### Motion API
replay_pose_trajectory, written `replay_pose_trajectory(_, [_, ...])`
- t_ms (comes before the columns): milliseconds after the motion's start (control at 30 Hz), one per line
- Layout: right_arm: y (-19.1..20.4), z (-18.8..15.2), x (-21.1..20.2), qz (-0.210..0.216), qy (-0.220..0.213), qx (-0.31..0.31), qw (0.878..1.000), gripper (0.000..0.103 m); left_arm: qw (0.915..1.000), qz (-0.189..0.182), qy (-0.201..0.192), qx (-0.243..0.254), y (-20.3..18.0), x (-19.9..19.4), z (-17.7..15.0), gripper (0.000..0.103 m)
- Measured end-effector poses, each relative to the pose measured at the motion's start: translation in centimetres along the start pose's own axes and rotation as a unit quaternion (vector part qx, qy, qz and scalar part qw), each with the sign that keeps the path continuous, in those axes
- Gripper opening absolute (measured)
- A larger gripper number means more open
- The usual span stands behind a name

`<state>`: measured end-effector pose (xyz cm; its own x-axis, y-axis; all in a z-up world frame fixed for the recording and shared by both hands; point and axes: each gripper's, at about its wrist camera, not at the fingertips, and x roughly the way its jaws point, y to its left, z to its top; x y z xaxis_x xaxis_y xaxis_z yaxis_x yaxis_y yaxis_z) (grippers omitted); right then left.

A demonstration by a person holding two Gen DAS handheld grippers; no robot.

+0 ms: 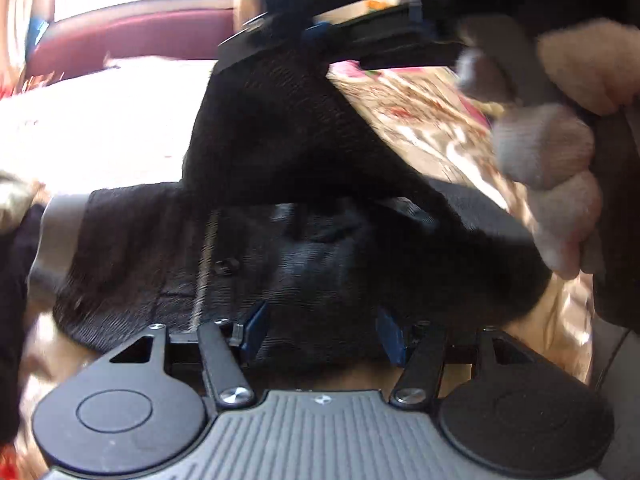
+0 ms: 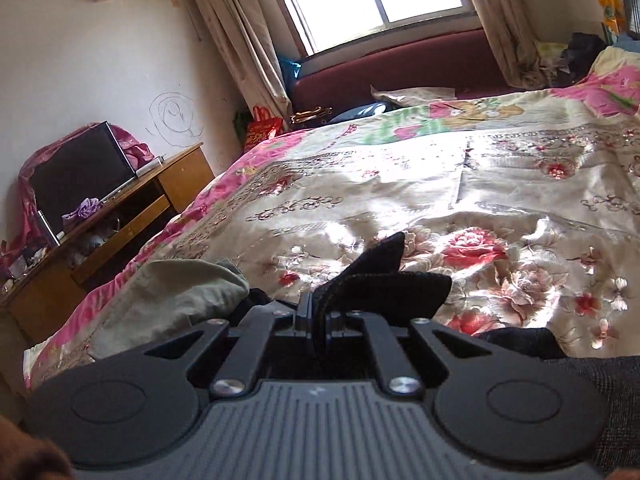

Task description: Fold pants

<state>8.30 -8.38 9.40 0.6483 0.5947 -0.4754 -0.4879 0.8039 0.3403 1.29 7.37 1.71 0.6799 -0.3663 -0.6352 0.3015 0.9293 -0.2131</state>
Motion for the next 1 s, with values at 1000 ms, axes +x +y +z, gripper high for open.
replay_pose_trajectory(1000, [10.9, -4.1, 9.9, -0.031, 0.067, -0.21, 0.975, 0.023, 0.9986, 0.043, 0.02, 0.022, 3.6, -3.0, -3.2, 0.076])
